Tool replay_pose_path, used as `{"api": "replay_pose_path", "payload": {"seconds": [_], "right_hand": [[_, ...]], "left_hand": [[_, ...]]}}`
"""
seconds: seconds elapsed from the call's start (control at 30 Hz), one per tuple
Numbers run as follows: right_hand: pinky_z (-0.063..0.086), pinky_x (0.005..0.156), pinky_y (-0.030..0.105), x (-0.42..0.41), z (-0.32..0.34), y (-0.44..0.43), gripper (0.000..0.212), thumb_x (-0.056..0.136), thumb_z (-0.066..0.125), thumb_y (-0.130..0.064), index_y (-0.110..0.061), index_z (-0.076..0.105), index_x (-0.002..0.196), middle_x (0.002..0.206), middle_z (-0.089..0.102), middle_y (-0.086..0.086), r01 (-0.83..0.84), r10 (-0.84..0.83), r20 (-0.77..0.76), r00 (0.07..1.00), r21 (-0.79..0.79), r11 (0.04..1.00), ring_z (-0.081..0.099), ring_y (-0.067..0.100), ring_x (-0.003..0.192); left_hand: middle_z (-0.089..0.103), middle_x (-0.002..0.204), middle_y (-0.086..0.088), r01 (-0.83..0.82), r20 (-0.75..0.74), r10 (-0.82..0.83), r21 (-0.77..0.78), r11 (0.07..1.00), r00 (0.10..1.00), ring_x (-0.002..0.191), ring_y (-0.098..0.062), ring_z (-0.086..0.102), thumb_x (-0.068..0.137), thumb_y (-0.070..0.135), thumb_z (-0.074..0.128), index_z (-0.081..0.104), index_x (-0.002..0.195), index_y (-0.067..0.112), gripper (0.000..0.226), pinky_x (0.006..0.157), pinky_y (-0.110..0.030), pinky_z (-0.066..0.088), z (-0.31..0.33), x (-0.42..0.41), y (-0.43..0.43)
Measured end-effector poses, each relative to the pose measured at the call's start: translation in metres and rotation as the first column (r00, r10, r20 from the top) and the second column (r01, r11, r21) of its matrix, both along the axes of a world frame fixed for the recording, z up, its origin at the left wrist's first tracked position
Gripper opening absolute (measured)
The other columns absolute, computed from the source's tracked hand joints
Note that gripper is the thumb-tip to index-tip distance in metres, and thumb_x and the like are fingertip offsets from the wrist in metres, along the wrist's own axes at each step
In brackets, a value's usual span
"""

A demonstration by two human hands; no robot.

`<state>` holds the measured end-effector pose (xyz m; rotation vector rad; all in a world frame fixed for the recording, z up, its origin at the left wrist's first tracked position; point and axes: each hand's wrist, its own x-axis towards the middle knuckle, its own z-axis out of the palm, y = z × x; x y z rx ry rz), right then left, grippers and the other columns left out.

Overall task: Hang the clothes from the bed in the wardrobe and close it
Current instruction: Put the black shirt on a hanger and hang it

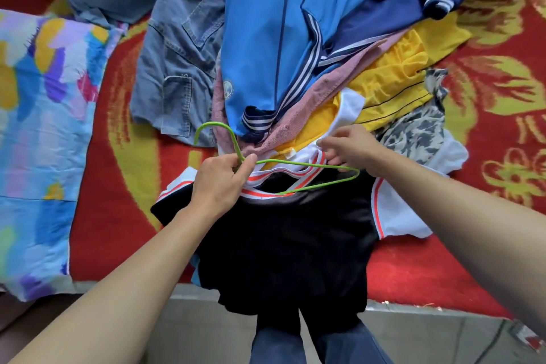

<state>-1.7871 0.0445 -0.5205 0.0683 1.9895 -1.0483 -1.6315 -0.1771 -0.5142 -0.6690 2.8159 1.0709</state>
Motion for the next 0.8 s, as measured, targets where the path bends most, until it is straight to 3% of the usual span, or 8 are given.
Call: {"api": "replay_pose_path", "payload": {"seconds": [0.07,0.17,0.27,0.33,0.4,0.57,0.7,0.8], "right_hand": [[0.054,0.054,0.03,-0.001,-0.009,0.0,0.036,0.076,0.075,-0.049,-0.016,0.061,0.072,0.072,0.068,0.008,-0.175,0.195,-0.046,0.98,0.277,0.945,0.069,0.021,0.058],[0.059,0.067,0.037,0.005,-0.029,-0.01,0.034,0.07,0.072,-0.05,-0.019,0.066,0.082,0.082,0.071,0.002,-0.351,0.394,-0.005,0.919,0.447,0.823,0.072,0.023,0.066],[0.05,0.076,0.035,0.003,-0.045,0.003,0.025,0.082,0.06,-0.028,-0.011,0.066,0.099,0.1,0.067,0.012,-0.192,0.334,-0.139,0.932,0.594,0.782,0.066,0.032,0.093],[0.049,0.065,0.033,-0.001,-0.048,0.029,0.006,0.082,0.059,-0.013,-0.009,0.064,0.08,0.079,0.062,0.015,-0.026,0.118,-0.165,0.979,0.475,0.88,0.062,0.03,0.074],[0.051,0.052,0.028,-0.004,-0.046,0.059,0.013,0.083,0.059,0.0,-0.009,0.064,0.074,0.07,0.058,0.014,0.134,-0.106,-0.095,0.99,0.364,0.922,0.056,0.022,0.057],[0.057,0.047,0.025,-0.011,-0.021,0.076,0.021,0.083,0.054,0.01,-0.005,0.065,0.074,0.071,0.061,0.012,0.449,-0.438,-0.098,0.894,0.193,0.872,0.061,0.015,0.051],[0.049,0.048,0.025,-0.001,0.006,0.053,0.018,0.08,0.062,-0.007,-0.015,0.069,0.066,0.063,0.062,0.007,0.225,-0.172,-0.281,0.944,0.17,0.959,0.058,0.015,0.05],[0.051,0.056,0.031,0.021,0.024,0.032,0.016,0.081,0.066,-0.019,-0.013,0.072,0.068,0.059,0.053,0.003,-0.029,0.035,-0.171,0.985,0.033,0.999,0.053,0.013,0.051]], "left_hand": [[0.057,0.054,-0.007,-0.002,-0.017,0.003,0.028,1.0,1.0,0.061,-0.028,0.059,0.084,0.065,0.037,0.059,0.059,0.009,0.066,0.059,-0.046,0.046,-0.003,0.006,0.0],[0.052,0.052,-0.005,0.054,-0.056,-0.053,0.018,0.998,0.997,0.055,-0.027,0.054,0.087,0.06,0.039,0.056,0.059,0.004,0.065,0.056,-0.047,0.043,-0.002,0.011,0.006],[0.039,0.048,-0.002,0.077,-0.093,-0.078,-0.019,0.997,0.993,0.05,-0.026,0.044,0.09,0.052,0.042,0.047,0.054,0.005,0.06,0.052,-0.045,0.04,0.002,0.018,0.005],[0.036,0.049,0.0,0.033,-0.109,-0.033,-0.008,0.999,0.993,0.05,-0.024,0.042,0.09,0.051,0.042,0.047,0.053,0.006,0.058,0.052,-0.043,0.038,0.005,0.021,0.001],[0.033,0.047,0.004,-0.039,-0.124,0.043,0.035,0.999,0.991,0.051,-0.021,0.039,0.09,0.049,0.043,0.043,0.05,0.017,0.051,0.052,-0.038,0.035,0.007,0.019,-0.002],[0.036,0.046,0.004,0.105,-0.129,-0.099,0.038,0.994,0.987,0.052,-0.021,0.042,0.089,0.051,0.038,0.041,0.053,0.017,0.049,0.052,-0.036,0.036,0.002,0.006,0.017],[0.047,0.056,0.0,0.094,-0.049,-0.095,-0.027,0.995,0.994,0.061,-0.03,0.052,0.086,0.061,0.032,0.049,0.06,0.013,0.057,0.057,-0.041,0.043,-0.011,-0.002,0.028],[0.055,0.063,-0.003,0.129,-0.069,-0.128,0.01,0.992,0.989,0.063,-0.025,0.053,0.086,0.061,0.037,0.059,0.067,0.01,0.058,0.06,-0.04,0.043,-0.01,-0.006,0.034]]}}
